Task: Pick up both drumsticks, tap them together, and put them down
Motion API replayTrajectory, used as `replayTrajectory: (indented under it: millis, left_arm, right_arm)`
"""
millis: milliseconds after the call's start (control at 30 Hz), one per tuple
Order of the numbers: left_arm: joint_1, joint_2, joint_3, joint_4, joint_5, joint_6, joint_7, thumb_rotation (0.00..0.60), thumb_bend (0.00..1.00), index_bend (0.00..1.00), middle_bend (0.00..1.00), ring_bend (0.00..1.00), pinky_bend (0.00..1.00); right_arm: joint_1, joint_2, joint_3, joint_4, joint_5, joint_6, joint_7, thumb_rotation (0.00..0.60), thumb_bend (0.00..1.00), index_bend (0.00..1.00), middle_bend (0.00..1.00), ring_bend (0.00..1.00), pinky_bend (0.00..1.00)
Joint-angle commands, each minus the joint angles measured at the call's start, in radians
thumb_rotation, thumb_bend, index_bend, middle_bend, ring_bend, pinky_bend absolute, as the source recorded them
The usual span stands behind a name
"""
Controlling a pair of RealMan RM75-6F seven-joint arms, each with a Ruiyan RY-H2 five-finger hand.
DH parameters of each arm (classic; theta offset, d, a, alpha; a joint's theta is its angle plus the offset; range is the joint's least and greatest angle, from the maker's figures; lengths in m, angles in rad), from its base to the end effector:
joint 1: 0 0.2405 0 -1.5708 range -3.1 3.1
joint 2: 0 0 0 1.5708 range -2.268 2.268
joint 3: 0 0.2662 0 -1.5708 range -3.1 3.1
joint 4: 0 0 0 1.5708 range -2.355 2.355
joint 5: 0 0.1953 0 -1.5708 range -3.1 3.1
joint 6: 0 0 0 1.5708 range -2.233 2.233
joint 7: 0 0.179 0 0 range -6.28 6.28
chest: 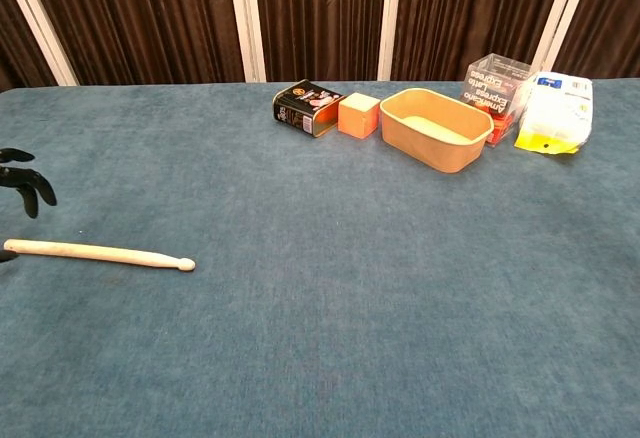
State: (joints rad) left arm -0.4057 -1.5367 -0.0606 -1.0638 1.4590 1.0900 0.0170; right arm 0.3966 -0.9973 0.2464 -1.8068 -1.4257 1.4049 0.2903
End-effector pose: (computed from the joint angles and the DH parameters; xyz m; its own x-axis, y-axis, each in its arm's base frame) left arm -0.3220 0.3251 0.0303 0.5559 0.2103 0.8042 0.8290 -0.2107 -0.5180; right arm -0.1858 -0.3209 0.2227 -0.0132 0.0974 0.9952 -0.9434 -0.3310 0.0199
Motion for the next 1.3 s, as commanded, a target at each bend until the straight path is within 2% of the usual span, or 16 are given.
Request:
replayTrajectory:
  millis: [33,267,700,1300]
  left_arm:
    - [-0.01,-0.024,0.012,0.018,0.022,0.007,-0.043,0.6,0.34,0.33,0.39,0.02,0.0]
    - [-0.018,-0.065,0.033,0.05,0.059,0.036,-0.105,0.6,0.38,0.39,0.45,0.05,0.0]
    - [-0.023,-0.09,0.042,0.071,0.052,0.035,-0.063,0.6,0.42,0.5,0.56,0.09,0.0]
    - [-0.024,-0.1,0.047,0.076,0.026,0.02,0.03,0.6,0.44,0.54,0.6,0.11,0.0]
  right_arm:
    - [-0.007,0.001,0.002,-0.003,0.006,0.003,-0.003,0.6,0.39,0.77,0.66,0.36,0.0]
    - [-0.011,0.0,0.014,0.007,0.026,-0.006,0.007,0.6,0.39,0.77,0.66,0.36,0.0]
    - [-0.018,-0.002,0.02,0.038,0.02,-0.009,0.037,0.6,0.39,0.77,0.66,0.37,0.0]
    - [-0.029,-0.01,0.019,0.04,0.011,-0.008,0.024,0.6,0.39,0.77,0.66,0.37,0.0]
